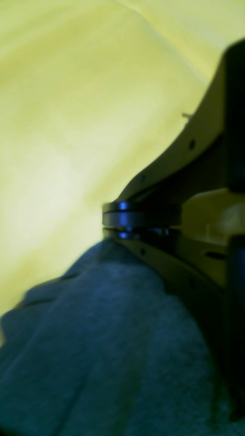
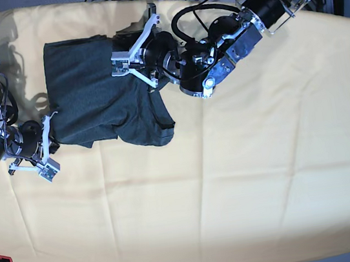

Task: Fold the T-shirt properly
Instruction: 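Grasp the shirt's folded edge with the left gripper and tuck it, then grasp the shirt bundle with both grippers and lift it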

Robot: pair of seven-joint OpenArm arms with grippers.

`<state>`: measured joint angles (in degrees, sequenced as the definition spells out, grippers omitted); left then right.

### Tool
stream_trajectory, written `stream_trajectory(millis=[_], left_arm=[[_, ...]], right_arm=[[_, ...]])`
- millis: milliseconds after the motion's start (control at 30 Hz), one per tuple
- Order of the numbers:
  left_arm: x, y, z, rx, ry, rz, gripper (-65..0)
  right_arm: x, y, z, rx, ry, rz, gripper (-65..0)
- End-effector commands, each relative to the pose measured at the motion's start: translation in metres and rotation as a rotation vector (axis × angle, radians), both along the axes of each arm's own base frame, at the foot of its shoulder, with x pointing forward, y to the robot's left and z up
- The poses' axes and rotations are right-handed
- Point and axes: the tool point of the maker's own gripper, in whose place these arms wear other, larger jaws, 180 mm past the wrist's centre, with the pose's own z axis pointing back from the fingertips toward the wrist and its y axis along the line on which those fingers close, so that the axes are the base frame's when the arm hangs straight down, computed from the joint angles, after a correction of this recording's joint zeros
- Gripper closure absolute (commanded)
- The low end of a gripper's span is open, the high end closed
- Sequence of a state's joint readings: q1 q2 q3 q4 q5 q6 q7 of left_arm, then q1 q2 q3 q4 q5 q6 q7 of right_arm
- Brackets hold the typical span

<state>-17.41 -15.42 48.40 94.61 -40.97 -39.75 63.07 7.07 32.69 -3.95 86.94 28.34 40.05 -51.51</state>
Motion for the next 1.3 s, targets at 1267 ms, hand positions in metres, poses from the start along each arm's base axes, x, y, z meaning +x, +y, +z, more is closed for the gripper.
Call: stream_trajectory(millis=[1267], left_arm=[[-0.009, -0.028, 0.007, -0.102, 0.036, 0.116, 0.0]], right_arm=[[0.018, 0.033, 0.025, 0.136, -0.075, 0.047, 0.0]])
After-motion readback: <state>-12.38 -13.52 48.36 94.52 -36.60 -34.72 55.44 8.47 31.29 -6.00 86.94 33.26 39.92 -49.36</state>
